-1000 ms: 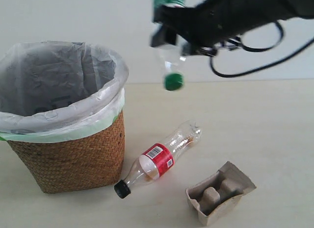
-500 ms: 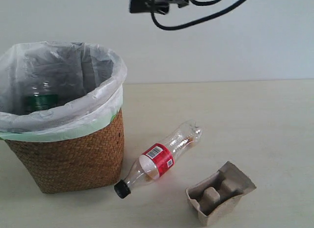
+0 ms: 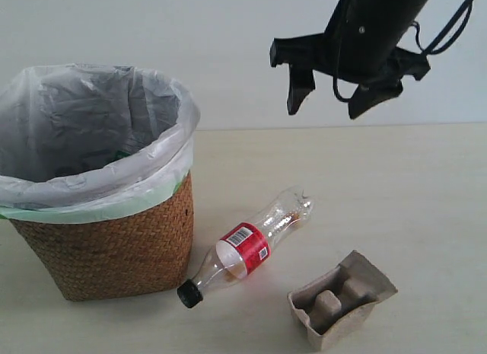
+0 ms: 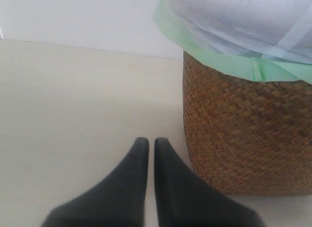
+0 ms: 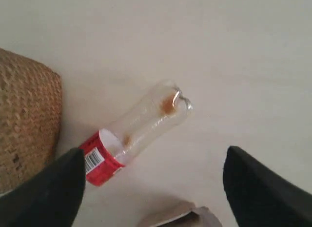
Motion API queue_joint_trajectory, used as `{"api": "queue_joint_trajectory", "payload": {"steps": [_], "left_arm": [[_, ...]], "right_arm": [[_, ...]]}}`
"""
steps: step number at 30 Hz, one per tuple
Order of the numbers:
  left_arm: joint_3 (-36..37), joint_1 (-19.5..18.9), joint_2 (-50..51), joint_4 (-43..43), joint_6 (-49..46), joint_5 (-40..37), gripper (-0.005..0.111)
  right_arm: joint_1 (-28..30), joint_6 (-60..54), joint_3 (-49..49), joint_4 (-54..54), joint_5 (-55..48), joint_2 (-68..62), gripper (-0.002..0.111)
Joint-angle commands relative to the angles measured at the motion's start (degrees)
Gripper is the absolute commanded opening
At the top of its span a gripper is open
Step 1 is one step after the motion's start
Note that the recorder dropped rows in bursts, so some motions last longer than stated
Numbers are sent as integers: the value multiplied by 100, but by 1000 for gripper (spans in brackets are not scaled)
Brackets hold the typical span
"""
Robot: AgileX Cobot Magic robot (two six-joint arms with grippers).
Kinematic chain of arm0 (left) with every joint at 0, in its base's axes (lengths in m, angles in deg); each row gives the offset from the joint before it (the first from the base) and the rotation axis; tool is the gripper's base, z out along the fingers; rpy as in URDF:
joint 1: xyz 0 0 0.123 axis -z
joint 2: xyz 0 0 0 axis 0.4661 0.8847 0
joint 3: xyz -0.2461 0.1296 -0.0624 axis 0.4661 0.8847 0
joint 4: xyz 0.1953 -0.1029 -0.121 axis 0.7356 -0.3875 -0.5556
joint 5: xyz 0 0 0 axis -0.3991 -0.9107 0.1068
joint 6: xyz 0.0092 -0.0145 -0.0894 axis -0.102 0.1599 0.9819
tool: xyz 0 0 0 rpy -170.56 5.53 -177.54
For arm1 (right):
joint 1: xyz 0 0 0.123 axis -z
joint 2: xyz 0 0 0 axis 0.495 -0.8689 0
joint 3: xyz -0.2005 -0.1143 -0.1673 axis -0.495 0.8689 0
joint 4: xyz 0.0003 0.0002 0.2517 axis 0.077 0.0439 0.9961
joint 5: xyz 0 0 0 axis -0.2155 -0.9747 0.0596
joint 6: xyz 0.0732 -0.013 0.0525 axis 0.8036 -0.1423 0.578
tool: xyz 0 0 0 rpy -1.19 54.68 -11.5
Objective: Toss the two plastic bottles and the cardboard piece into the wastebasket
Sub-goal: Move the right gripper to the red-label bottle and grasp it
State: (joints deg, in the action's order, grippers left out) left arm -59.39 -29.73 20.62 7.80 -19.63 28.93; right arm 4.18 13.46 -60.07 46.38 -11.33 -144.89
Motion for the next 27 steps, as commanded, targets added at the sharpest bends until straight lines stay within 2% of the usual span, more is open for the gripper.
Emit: {"api": "queue_joint_trajectory", "payload": {"steps": [1,7,14,20,27], "left_arm": [[20,24,-18,9,15,2,4],[20,24,-18,9,15,2,4],[20,24,-18,9,15,2,4],[20,24,-18,9,15,2,4],[20,24,-18,9,15,2,4]], "right_arm": [[-53,228,532,-18,-14,-15,70],[-121,-75,1297,189,30,-15,70],[-683,305,2064,1062,1620,-15,70],[-1312,1165,2280,1036,2573,-29,70],[-1632,2892,2294,-21,2505,-204,70]]}}
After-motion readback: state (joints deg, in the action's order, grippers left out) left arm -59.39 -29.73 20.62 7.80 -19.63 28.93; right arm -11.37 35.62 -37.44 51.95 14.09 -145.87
